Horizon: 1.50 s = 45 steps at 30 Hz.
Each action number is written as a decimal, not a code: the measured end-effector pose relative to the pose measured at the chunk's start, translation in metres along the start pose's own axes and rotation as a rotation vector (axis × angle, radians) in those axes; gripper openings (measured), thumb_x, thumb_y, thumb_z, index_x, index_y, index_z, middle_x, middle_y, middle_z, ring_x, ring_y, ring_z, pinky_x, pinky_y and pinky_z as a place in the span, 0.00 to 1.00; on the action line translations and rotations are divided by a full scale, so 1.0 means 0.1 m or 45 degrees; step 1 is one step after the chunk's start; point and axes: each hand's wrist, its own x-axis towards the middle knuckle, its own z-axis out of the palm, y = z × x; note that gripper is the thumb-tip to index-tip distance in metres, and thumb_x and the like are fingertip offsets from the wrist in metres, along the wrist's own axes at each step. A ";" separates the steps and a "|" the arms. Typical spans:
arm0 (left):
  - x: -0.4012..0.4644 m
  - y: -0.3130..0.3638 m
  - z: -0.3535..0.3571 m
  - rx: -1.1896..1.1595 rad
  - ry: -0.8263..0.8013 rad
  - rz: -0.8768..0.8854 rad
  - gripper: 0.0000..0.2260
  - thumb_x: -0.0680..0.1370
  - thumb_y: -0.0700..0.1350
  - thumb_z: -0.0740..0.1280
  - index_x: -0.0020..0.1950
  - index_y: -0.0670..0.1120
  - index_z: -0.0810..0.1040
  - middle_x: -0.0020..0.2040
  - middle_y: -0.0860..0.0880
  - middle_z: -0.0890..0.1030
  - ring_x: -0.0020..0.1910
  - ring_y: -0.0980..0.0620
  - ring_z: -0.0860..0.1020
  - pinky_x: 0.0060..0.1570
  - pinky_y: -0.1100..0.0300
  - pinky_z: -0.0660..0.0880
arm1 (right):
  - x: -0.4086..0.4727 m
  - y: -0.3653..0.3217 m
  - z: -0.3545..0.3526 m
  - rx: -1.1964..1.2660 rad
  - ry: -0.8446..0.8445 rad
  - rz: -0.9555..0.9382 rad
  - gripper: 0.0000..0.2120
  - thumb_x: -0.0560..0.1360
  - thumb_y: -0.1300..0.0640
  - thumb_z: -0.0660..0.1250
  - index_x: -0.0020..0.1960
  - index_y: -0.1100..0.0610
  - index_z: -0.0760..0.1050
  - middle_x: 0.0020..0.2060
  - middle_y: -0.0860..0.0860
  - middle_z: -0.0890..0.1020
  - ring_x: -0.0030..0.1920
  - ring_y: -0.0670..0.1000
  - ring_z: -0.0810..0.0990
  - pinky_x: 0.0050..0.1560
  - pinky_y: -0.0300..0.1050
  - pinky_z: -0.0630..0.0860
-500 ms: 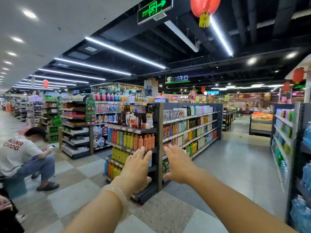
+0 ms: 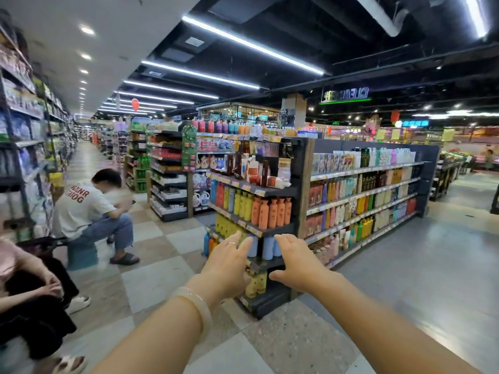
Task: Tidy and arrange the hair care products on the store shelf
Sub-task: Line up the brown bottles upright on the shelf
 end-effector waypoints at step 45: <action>9.14 -3.29 2.26 -0.320 -0.123 0.217 0.36 0.74 0.51 0.67 0.76 0.49 0.51 0.77 0.48 0.50 0.76 0.47 0.51 0.73 0.52 0.56 | 8.97 3.05 1.29 0.192 0.210 0.441 0.38 0.73 0.49 0.68 0.75 0.55 0.51 0.72 0.53 0.62 0.72 0.54 0.61 0.71 0.49 0.63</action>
